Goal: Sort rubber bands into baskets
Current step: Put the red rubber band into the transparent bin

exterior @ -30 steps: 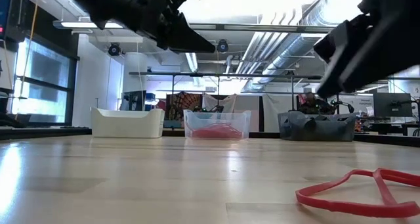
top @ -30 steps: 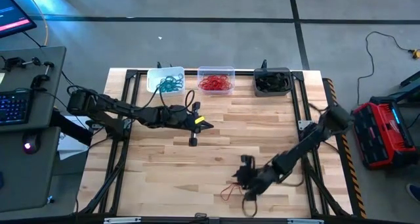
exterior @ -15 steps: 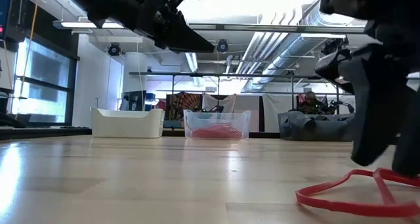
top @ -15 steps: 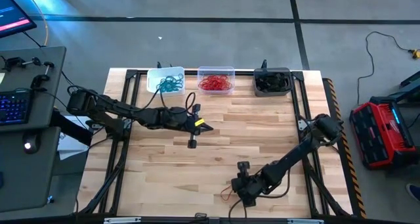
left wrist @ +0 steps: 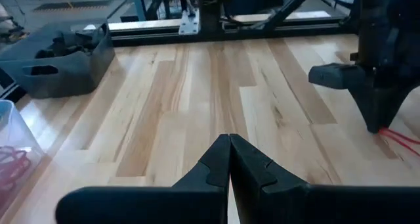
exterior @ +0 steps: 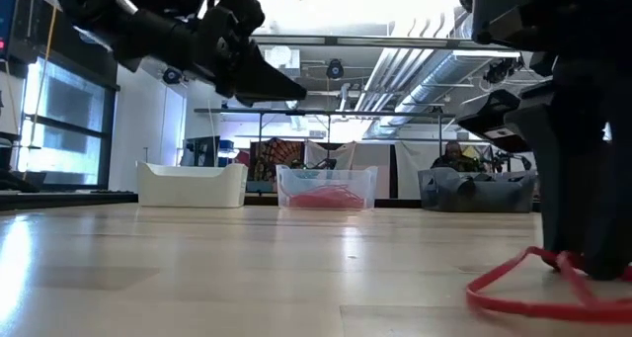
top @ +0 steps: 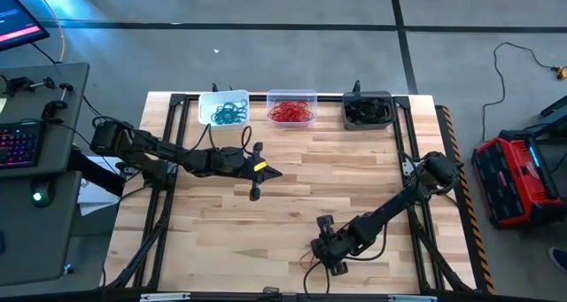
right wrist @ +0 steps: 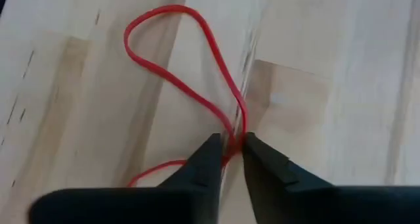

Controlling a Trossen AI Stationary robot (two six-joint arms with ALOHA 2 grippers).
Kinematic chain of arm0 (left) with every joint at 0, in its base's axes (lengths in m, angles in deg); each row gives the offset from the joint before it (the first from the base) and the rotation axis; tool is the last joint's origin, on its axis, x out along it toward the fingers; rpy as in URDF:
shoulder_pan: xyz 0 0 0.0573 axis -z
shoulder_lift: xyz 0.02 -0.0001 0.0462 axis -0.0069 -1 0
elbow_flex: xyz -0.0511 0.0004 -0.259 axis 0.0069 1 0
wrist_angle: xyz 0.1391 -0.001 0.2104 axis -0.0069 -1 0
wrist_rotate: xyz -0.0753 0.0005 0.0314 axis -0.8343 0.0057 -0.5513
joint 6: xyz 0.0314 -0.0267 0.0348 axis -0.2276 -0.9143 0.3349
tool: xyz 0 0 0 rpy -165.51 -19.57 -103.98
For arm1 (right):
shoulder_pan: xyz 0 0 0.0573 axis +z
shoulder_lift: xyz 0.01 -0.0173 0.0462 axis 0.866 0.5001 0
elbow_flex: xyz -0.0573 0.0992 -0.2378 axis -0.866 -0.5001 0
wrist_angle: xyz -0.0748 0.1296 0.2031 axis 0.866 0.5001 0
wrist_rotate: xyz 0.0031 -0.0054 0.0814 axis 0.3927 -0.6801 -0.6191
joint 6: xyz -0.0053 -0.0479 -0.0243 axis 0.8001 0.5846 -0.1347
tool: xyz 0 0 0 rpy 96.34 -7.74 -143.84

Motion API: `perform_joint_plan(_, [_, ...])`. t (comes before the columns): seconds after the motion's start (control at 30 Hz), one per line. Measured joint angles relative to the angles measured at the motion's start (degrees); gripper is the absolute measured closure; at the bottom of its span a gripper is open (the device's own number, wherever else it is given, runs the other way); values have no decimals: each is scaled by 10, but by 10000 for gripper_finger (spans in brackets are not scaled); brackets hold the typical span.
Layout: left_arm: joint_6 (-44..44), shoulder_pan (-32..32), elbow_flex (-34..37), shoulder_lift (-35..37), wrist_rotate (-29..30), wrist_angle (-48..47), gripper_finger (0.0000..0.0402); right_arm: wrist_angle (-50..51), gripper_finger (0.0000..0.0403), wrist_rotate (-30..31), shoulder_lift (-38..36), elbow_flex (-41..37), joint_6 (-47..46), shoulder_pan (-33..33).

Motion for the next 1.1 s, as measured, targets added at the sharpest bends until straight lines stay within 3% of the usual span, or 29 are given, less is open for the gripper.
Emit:
perform_joint_plan(0.13, [-4,1,14,4,2,25,401,-1,395,-17,0,0,18,-12])
perform_joint_plan(0.27, [-8,1,24,16,6,44,401,4,399,-14,-5,1,34,-32])
perform_joint_plan(0.53, [7,-5,57,76,37,54,401,41,402,55,-64,0,126,-100])
perform_joint_plan(0.83, [-19,-8,114,136,109,65,401,25,402,124,-107,0,247,-266])
perform_joint_plan(1.1, [-29,-8,119,143,121,68,401,-119,403,91,-104,1,293,-414])
